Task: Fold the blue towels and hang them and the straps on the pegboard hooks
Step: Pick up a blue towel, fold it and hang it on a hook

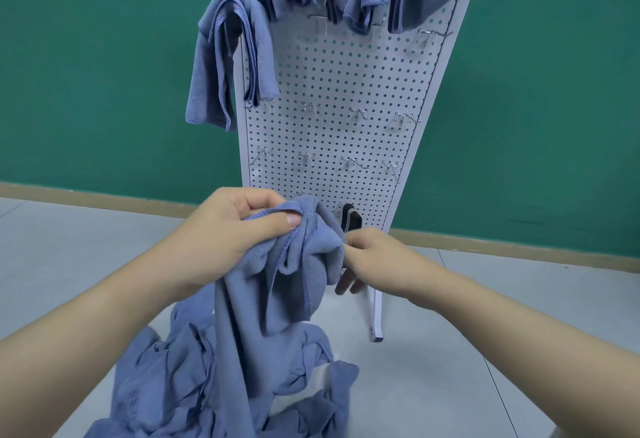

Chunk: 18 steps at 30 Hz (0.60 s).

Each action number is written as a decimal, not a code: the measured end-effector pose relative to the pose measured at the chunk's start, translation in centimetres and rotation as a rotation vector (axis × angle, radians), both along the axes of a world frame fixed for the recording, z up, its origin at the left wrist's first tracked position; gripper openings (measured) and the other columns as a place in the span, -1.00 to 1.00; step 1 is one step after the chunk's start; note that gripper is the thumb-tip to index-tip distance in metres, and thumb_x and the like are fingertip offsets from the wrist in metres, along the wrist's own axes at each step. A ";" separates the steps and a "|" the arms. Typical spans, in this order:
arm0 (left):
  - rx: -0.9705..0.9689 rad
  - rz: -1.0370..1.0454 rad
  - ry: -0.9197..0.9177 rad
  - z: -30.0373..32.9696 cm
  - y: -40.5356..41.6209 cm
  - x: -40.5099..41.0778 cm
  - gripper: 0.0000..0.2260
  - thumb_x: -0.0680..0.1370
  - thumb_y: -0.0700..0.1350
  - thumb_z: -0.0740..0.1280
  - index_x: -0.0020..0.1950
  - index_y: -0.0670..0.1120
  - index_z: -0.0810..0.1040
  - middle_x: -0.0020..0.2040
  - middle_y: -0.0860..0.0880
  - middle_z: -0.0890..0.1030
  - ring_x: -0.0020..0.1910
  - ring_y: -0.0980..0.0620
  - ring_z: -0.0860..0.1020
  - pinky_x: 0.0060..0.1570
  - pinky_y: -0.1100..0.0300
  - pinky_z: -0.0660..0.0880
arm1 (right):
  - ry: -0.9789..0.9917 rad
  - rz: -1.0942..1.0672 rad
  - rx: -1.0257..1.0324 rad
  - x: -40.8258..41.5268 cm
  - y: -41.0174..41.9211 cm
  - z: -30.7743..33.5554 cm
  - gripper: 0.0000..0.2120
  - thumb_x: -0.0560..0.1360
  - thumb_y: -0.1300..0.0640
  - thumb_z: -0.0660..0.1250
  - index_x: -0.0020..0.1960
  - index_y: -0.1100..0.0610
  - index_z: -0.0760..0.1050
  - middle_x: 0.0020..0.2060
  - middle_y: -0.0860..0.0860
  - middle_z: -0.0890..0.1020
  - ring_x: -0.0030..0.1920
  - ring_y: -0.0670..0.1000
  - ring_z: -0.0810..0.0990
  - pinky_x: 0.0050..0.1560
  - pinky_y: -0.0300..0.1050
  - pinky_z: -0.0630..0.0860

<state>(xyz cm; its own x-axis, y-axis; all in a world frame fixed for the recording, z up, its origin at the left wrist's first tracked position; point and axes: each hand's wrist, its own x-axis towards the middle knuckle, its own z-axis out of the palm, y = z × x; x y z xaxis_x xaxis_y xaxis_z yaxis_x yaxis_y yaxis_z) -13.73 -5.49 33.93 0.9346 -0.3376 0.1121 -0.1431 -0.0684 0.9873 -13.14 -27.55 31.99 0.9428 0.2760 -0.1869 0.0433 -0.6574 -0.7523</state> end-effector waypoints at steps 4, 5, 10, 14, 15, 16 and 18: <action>0.048 -0.049 0.028 -0.2 0.1 -0.1 -0.88 0.46 -0.05 0.53 -0.19 -0.07 0.67 -0.15 -0.14 0.72 -0.22 0.01 0.63 -0.17 0.23 0.57 | 0.063 0.026 0.225 -0.1 -0.3 -0.2 -0.57 0.66 -0.04 0.32 -0.10 0.35 0.58 -0.23 0.08 0.63 -0.19 -0.01 0.57 0.02 -0.09 0.58; 0.054 -0.050 0.032 -0.3 0.0 -0.1 -0.87 0.47 -0.04 0.53 -0.17 -0.08 0.67 -0.14 -0.15 0.73 -0.21 0.00 0.63 -0.15 0.22 0.58 | 0.039 0.029 0.272 -0.1 -0.4 -0.1 -0.56 0.66 -0.01 0.33 -0.08 0.41 0.55 -0.24 0.11 0.58 -0.19 0.00 0.51 -0.02 -0.13 0.55; 0.005 0.062 0.047 -0.3 -0.2 0.2 -0.89 0.51 -0.06 0.42 -0.17 -0.05 0.71 -0.12 -0.15 0.74 -0.21 0.02 0.65 -0.20 0.26 0.59 | -0.122 0.021 0.365 -0.3 -0.7 1.0 -0.72 0.66 0.10 0.35 -0.02 0.33 0.64 -0.25 0.14 0.60 -0.21 0.00 0.47 -0.12 -0.04 0.53; 0.000 0.113 0.050 -0.4 0.0 0.5 -0.87 0.57 -0.12 0.41 -0.16 -0.07 0.70 -0.11 -0.17 0.74 -0.20 0.00 0.67 -0.19 0.25 0.61 | -0.258 -0.081 0.332 0.2 -1.5 1.4 -0.74 0.62 0.08 0.34 -0.01 0.30 0.62 -0.21 0.23 0.62 -0.20 0.04 0.48 -0.12 0.20 0.48; 0.001 0.108 0.056 -0.4 0.1 0.5 -0.87 0.56 -0.12 0.41 -0.16 -0.08 0.70 -0.10 -0.18 0.74 -0.19 -0.01 0.67 -0.18 0.24 0.62 | -0.277 -0.104 0.329 0.4 -1.8 1.5 -0.78 0.62 0.13 0.33 -0.03 0.30 0.61 -0.24 0.18 0.59 -0.22 0.04 0.48 -0.13 0.13 0.47; 0.008 0.099 0.061 -0.4 0.1 0.5 -0.88 0.55 -0.12 0.42 -0.15 -0.08 0.71 -0.10 -0.19 0.74 -0.19 -0.02 0.68 -0.17 0.23 0.63 | -0.291 -0.126 0.333 0.5 -2.0 1.6 -0.81 0.62 0.17 0.32 -0.03 0.29 0.61 -0.25 0.13 0.58 -0.24 0.03 0.48 -0.13 0.08 0.47; 0.031 0.067 0.055 -0.4 0.0 0.4 -0.89 0.55 -0.14 0.42 -0.14 -0.10 0.71 -0.09 -0.19 0.75 -0.19 -0.01 0.68 -0.16 0.23 0.63 | -0.311 -0.167 0.357 0.7 -2.4 1.8 -0.83 0.63 0.23 0.29 -0.03 0.26 0.63 -0.27 0.08 0.56 -0.27 -0.02 0.48 -0.18 -0.07 0.50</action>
<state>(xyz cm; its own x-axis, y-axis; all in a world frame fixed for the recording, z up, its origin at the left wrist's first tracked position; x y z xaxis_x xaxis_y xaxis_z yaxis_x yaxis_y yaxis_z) -13.36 -5.51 33.51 0.9597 -0.2766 0.0504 -0.0828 -0.1068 0.9908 -12.47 -30.00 33.79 0.9755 0.1125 0.1890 0.2179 -0.3779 -0.8999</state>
